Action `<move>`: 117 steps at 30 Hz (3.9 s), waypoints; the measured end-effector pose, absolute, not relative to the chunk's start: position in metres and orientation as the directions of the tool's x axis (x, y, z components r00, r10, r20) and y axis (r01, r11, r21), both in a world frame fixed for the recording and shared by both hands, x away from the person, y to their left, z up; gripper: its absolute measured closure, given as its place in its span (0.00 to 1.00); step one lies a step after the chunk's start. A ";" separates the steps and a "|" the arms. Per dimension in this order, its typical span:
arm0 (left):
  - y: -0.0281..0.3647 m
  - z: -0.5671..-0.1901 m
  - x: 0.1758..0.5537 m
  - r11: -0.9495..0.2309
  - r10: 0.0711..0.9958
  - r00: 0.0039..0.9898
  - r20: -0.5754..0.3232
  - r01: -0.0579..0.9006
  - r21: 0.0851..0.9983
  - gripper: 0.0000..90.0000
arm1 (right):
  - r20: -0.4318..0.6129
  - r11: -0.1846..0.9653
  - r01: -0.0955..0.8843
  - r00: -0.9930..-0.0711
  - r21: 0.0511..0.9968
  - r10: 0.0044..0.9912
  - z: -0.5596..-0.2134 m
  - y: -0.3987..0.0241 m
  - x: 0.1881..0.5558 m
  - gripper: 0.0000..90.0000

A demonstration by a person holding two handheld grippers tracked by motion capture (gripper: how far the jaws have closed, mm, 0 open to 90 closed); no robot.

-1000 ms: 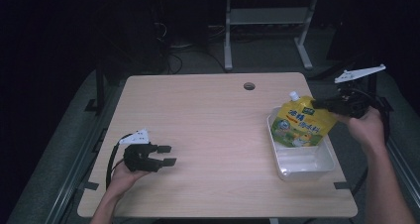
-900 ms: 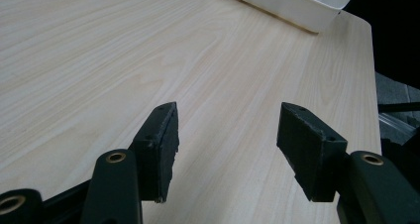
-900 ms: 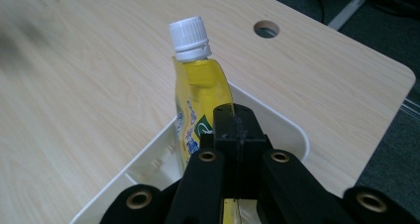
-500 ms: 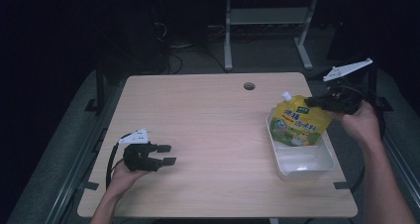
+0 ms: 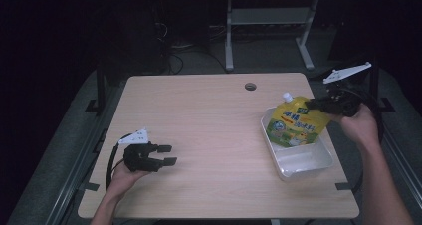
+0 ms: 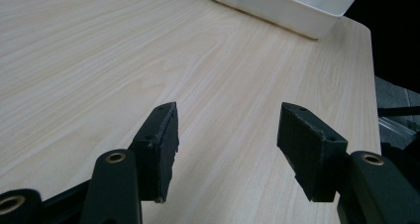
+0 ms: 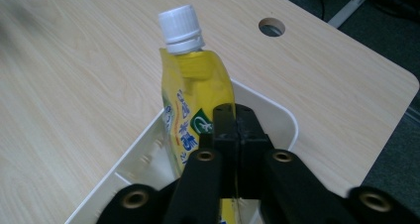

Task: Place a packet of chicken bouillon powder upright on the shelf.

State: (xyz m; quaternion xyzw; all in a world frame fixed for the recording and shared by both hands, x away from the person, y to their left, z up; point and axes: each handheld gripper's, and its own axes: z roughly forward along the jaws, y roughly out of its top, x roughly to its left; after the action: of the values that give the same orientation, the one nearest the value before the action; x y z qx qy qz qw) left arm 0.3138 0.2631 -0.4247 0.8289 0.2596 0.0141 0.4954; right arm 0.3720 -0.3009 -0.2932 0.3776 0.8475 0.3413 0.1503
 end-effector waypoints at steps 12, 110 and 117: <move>0.262 -0.425 0.314 -0.372 0.447 0.863 -0.234 0.417 0.829 0.45 | 0.021 0.448 0.597 -0.615 0.666 0.789 -0.286 -0.321 0.361 1.00; 0.259 -0.424 0.305 -0.442 0.483 0.863 -0.149 0.387 0.809 0.31 | 0.205 0.473 0.476 -0.832 0.742 0.515 -0.376 -0.138 0.295 0.41; 0.259 -0.425 0.305 -0.453 0.496 0.858 -0.135 0.388 0.803 0.30 | 0.236 0.464 0.484 -0.836 0.742 0.495 -0.388 -0.124 0.301 0.41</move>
State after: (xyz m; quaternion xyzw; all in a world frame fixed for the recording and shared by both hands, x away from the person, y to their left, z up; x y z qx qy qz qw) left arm 0.3049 0.2586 -0.4252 0.8502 0.2599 0.0595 0.4540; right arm 0.3005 -0.1237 -0.3882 0.2861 0.8555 0.4316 0.0062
